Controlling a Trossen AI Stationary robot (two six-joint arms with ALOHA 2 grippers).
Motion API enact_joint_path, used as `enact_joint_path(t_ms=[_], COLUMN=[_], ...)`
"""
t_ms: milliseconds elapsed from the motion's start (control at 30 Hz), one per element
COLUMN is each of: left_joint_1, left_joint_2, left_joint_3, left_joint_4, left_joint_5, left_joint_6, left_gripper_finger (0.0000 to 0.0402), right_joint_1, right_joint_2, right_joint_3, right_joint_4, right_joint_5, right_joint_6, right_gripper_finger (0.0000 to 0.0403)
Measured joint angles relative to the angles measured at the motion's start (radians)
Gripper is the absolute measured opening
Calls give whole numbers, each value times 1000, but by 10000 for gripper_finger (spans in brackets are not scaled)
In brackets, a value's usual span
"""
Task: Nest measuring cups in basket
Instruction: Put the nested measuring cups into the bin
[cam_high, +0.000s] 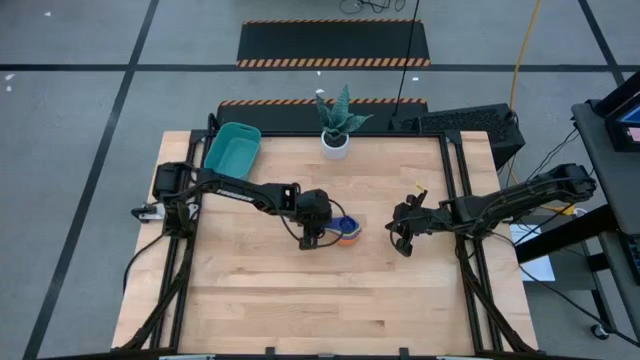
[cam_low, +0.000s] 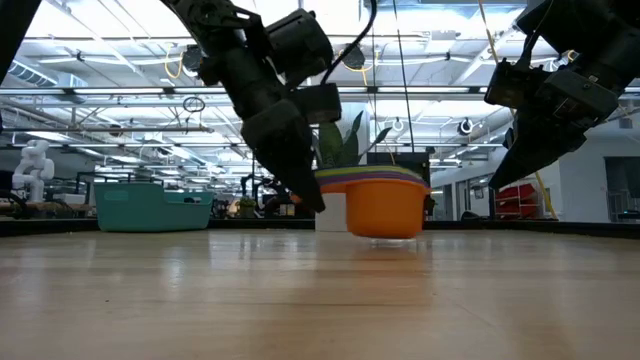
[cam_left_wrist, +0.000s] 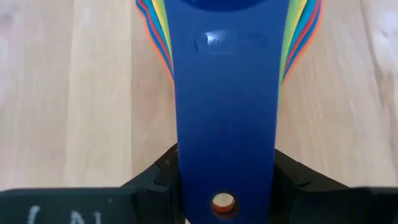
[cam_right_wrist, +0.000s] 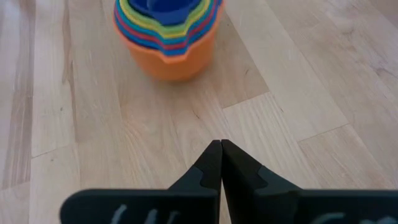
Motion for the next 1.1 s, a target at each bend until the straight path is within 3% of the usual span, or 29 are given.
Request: enact_joint_path(t_ms=[600,1100], left_joint_1=[5,67], left_joint_2=[-96,-258], left_joint_3=[-1,-50], left_joint_4=[-173,-178], left_joint_5=[-167,-246], left_joint_6=[-118,-157], left_gripper_finger=[137,137], right_joint_1=[6,21], right_joint_2=[0,-3], right_joint_3=[-1,-48], right_joint_4=[-4,0], right_joint_5=[1,-26], right_joint_6=[7,70], right_gripper_finger=[0,0])
